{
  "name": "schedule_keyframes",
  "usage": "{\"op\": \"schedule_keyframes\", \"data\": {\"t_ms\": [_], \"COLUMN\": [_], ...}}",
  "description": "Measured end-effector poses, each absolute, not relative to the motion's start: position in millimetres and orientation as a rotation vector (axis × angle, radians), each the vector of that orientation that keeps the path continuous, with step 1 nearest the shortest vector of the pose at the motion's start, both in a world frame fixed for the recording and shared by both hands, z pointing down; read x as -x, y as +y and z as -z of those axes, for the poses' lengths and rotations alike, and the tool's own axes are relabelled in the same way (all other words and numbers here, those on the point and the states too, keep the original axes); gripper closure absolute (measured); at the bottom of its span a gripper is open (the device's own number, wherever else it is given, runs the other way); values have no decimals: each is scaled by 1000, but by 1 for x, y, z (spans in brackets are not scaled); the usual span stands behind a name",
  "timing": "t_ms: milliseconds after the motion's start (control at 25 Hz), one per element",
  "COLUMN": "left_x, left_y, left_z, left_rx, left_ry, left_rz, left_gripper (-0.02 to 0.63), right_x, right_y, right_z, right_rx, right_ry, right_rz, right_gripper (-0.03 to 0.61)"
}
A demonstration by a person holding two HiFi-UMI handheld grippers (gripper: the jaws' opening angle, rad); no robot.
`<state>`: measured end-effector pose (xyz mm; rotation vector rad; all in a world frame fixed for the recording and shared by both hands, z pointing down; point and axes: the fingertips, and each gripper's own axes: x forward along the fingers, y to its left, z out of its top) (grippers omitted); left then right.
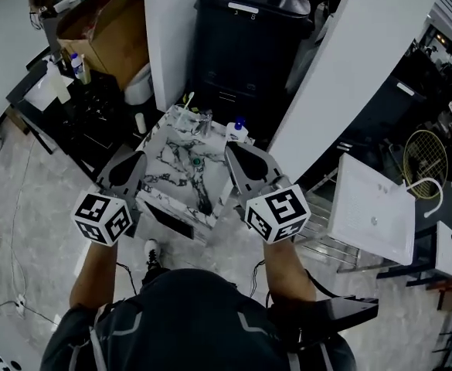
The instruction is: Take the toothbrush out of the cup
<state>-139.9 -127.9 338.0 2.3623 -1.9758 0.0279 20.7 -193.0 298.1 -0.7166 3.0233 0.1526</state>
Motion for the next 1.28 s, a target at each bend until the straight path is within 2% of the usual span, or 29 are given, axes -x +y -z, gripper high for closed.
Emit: {"op": "schedule_keyframes", "data": {"t_ms": [720,1280], "left_x": [267,285], "left_y": [-243,-302], "left_z": [-341,-364], "left_rx": [-2577,-2658], "left_ry": [-1694,-1516], "left_rz": [0,-20], "left_gripper": [604,604], "right_x": [90,100], "right_y": [-274,-293], "right_z": [-302,-323], "right_rx": [1099,1330], "right_ry": [2942,2904], "right_rz": [-153,-81], "right_gripper": [551,551]}}
